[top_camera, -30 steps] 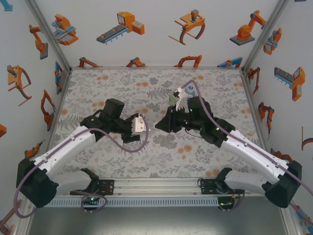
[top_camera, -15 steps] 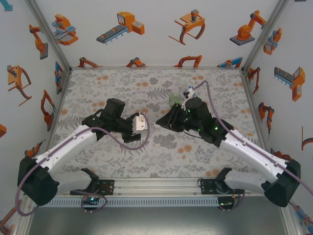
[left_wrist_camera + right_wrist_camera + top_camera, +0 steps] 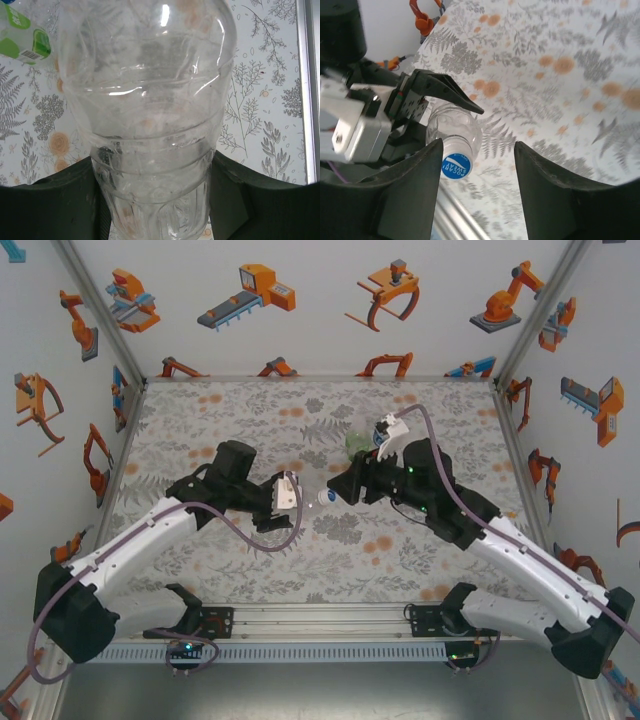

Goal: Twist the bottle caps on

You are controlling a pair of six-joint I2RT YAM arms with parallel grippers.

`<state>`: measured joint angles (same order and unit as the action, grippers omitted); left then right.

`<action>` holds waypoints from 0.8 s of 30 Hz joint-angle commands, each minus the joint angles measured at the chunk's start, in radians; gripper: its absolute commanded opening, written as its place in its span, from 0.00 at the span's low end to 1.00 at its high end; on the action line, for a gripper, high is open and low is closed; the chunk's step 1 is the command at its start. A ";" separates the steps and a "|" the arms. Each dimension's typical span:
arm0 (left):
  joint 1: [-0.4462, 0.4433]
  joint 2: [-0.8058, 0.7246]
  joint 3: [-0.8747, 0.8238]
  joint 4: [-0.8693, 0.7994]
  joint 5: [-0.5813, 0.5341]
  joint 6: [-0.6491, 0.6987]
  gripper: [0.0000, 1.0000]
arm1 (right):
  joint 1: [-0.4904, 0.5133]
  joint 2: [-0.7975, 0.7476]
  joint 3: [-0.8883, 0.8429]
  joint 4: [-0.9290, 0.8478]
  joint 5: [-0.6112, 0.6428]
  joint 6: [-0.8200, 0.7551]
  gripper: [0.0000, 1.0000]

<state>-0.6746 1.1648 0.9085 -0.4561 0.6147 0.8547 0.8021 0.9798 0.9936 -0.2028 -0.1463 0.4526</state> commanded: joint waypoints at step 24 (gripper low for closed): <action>-0.006 -0.045 -0.004 0.005 0.122 0.076 0.00 | 0.007 0.099 0.206 -0.383 -0.573 -1.397 0.50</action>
<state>-0.6746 1.1378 0.9077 -0.4561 0.6933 0.9066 0.8021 1.0851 1.1995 -0.5961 -0.6777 -0.8825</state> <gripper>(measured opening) 0.585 0.511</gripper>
